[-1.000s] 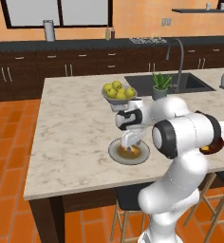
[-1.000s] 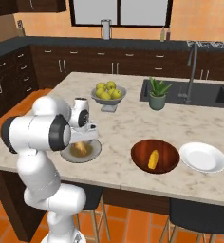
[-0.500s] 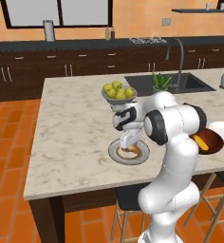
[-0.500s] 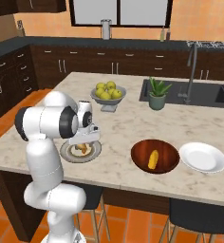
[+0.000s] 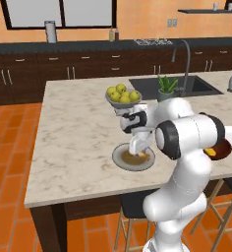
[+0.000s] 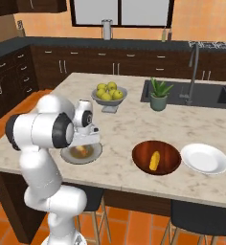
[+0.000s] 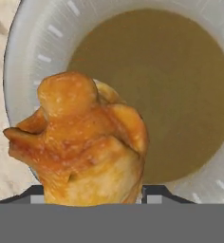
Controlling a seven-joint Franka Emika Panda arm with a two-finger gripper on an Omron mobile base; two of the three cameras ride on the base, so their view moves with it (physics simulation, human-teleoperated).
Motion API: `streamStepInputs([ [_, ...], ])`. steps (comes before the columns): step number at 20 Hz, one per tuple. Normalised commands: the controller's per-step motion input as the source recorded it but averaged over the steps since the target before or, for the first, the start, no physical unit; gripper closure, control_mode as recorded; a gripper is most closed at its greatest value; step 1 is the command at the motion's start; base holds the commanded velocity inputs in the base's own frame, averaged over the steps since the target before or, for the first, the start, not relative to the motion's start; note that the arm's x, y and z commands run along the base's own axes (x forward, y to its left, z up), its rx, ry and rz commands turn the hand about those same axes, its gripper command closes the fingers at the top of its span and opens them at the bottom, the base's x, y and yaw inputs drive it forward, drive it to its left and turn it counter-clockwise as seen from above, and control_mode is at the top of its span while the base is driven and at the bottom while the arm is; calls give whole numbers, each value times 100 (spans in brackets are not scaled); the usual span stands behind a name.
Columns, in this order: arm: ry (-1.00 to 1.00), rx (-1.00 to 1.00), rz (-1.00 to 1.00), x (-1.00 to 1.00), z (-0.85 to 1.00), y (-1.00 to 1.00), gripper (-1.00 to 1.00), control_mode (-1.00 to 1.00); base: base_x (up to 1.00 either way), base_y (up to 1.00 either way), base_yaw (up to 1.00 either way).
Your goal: Pick the chicken drumstick and corn from their plates and place them in the bowl. Then put the bowl in the fridge.
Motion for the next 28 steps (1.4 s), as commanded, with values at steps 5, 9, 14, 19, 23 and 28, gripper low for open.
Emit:
streamStepInputs([
  [5,-13,2,-3,-100,84,-68,100,-100,0,0,0],
  [9,-3,5,-10,-73,66,-95,100,-100,0,0,0],
  [14,0,0,-26,1,38,-100,100,-100,0,0,0],
  [19,0,0,-31,8,55,-100,100,-100,0,0,0],
  [23,0,0,-33,-1,52,-89,100,-100,0,0,0],
  [28,2,0,-34,24,11,-86,100,-100,0,0,0],
])
